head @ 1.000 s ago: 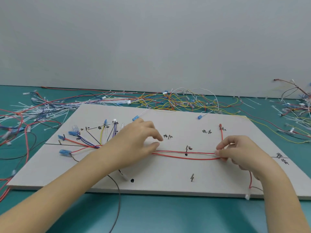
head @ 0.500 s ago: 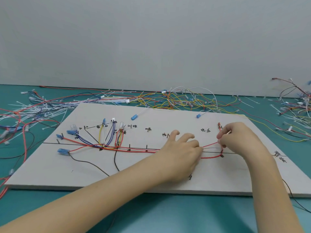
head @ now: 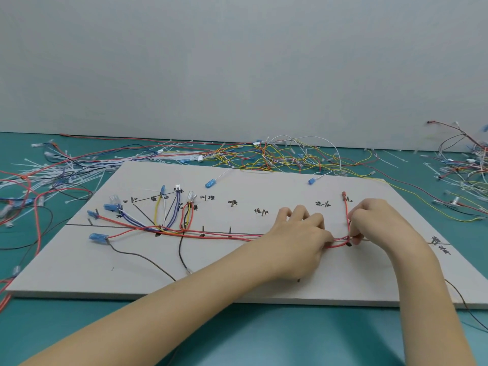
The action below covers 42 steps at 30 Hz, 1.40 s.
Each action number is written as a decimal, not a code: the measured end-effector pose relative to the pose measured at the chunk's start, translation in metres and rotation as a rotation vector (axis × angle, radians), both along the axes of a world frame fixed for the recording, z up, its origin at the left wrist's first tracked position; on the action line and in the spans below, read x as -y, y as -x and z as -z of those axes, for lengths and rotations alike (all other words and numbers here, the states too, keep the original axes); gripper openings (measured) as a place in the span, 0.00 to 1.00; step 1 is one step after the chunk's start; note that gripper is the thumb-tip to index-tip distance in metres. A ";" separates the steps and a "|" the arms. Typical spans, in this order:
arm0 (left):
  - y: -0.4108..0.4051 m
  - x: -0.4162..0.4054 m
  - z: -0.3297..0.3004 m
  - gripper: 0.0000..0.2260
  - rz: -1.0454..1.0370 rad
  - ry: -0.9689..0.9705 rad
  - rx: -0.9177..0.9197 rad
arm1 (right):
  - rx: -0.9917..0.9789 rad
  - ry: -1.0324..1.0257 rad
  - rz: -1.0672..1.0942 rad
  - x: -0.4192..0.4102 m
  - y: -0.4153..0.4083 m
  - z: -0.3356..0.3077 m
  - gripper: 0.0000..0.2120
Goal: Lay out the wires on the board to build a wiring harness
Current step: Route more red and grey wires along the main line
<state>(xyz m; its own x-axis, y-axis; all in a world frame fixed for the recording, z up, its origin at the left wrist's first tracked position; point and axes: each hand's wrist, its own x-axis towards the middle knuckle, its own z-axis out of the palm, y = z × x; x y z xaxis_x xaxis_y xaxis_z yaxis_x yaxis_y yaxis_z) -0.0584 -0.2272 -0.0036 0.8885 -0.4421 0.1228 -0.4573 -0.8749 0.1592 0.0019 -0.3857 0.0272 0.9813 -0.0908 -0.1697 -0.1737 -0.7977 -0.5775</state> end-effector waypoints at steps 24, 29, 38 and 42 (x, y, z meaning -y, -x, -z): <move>-0.009 0.021 -0.001 0.18 0.017 0.019 -0.081 | 0.059 -0.400 -0.061 0.004 -0.003 -0.013 0.07; -0.009 0.020 -0.001 0.18 0.013 0.032 -0.081 | 0.013 -0.700 0.054 -0.006 -0.008 -0.017 0.12; -0.008 0.019 -0.001 0.19 0.011 0.048 -0.099 | 0.025 -0.732 -0.055 -0.008 -0.014 -0.013 0.15; -0.008 0.019 -0.001 0.19 0.012 0.041 -0.093 | 0.031 -0.625 -0.088 -0.008 -0.023 -0.013 0.09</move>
<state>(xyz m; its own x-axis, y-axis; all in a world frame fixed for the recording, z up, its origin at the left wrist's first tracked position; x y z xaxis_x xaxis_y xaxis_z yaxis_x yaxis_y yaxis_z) -0.0507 -0.2460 -0.0025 0.8915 -0.4493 0.0583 -0.4496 -0.8613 0.2369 0.0254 -0.3782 0.0397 0.9860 0.0973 -0.1357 -0.0983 -0.3186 -0.9428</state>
